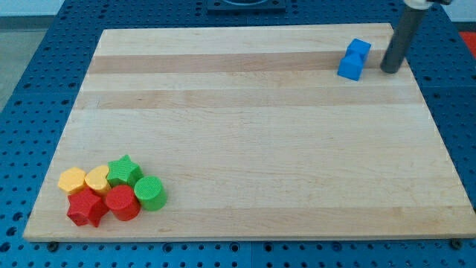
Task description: Slide the blue triangle towards top center
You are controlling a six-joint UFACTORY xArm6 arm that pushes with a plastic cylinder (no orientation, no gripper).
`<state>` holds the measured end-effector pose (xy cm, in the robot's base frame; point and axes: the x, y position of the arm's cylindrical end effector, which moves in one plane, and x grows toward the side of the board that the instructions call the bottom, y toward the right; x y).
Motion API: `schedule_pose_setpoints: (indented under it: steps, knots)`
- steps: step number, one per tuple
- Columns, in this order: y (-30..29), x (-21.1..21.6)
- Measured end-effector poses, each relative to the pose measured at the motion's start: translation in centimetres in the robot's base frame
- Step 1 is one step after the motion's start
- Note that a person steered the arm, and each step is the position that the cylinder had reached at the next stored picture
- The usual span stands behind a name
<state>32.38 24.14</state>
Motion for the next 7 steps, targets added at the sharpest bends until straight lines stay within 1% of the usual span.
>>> schedule_pose_setpoints:
  steps: [4,7]
  knots:
    - [-14.1,0.7]
    - [-22.9,3.5]
